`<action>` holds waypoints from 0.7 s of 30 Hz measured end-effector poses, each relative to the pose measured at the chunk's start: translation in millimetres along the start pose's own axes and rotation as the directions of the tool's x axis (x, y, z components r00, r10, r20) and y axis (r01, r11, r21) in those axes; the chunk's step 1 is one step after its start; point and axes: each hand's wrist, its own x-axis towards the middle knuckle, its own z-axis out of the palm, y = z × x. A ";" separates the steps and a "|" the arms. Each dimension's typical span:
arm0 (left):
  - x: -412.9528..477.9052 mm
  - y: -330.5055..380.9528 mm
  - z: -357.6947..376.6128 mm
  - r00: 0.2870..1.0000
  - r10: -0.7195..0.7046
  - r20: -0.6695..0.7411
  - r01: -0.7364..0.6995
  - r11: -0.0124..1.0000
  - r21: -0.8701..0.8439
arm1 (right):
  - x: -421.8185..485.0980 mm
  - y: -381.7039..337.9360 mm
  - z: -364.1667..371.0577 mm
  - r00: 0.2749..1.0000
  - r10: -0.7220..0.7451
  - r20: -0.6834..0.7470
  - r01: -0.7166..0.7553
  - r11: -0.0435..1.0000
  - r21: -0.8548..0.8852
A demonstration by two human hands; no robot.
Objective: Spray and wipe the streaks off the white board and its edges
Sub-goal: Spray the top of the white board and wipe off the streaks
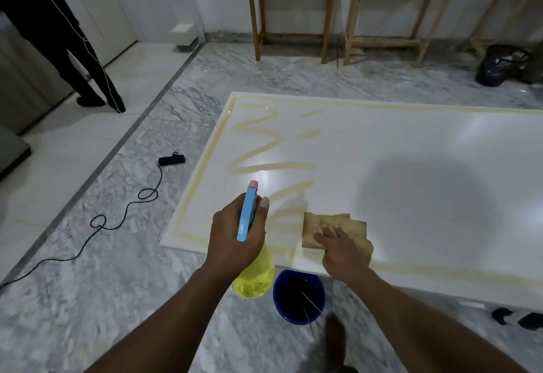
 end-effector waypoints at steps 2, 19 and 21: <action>-3.5 1.2 -7.9 1.000 0.009 -0.001 -0.009 1.000 0.007 | 0.7 5.5 -3.9 0.998 -0.020 -0.056 0.022 0.999 0.045; 174.3 -37.9 -2.2 1.000 -0.003 0.014 0.003 1.000 -0.022 | 197.3 16.5 -230.8 0.975 0.220 0.045 -0.190 0.700 0.689; 198.1 -44.8 -0.4 1.000 -0.014 0.018 0.014 1.000 -0.024 | 240.5 16.2 -255.1 0.975 0.196 -0.100 -0.119 0.850 0.512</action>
